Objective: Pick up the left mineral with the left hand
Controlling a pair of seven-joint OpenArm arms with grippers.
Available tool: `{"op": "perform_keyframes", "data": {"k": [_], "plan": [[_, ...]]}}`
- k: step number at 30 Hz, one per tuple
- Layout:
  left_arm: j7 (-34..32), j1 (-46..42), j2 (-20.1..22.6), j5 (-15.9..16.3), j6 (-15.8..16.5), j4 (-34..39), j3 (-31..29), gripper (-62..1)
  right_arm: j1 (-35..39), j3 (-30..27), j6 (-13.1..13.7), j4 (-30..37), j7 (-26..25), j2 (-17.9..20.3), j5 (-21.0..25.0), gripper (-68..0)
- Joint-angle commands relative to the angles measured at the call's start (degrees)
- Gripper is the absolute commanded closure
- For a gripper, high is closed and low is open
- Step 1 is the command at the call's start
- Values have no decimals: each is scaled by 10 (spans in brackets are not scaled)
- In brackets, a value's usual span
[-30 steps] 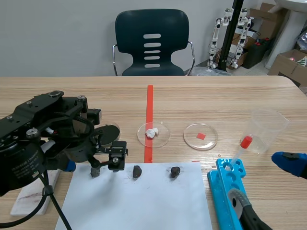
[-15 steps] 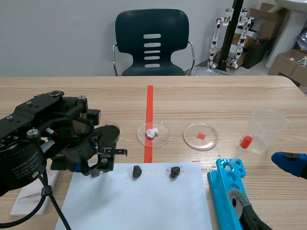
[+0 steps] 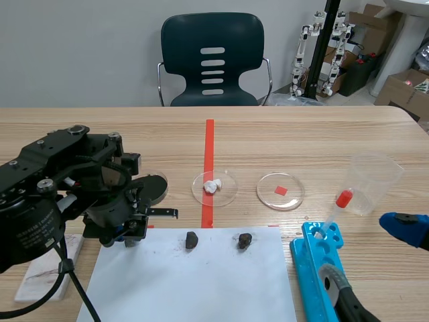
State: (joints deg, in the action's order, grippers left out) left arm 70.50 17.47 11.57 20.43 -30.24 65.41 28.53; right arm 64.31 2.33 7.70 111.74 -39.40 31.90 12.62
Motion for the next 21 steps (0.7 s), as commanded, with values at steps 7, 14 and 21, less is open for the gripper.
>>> {"op": "perform_keyframes", "data": {"k": [7,14,21], "plan": [[-2,6,-3,-1,-3,10,-3,-59,-5,-4,-2,3,-9,0,4,-475],[-15,6,-3,-1,-3,10,-3,-59,-5,-4,-2,3,-9,0,4,-475],[-22,-2,8,-1,-3,19,-3,-59,-5,-4,-2,3,-9,0,4,-475]]}}
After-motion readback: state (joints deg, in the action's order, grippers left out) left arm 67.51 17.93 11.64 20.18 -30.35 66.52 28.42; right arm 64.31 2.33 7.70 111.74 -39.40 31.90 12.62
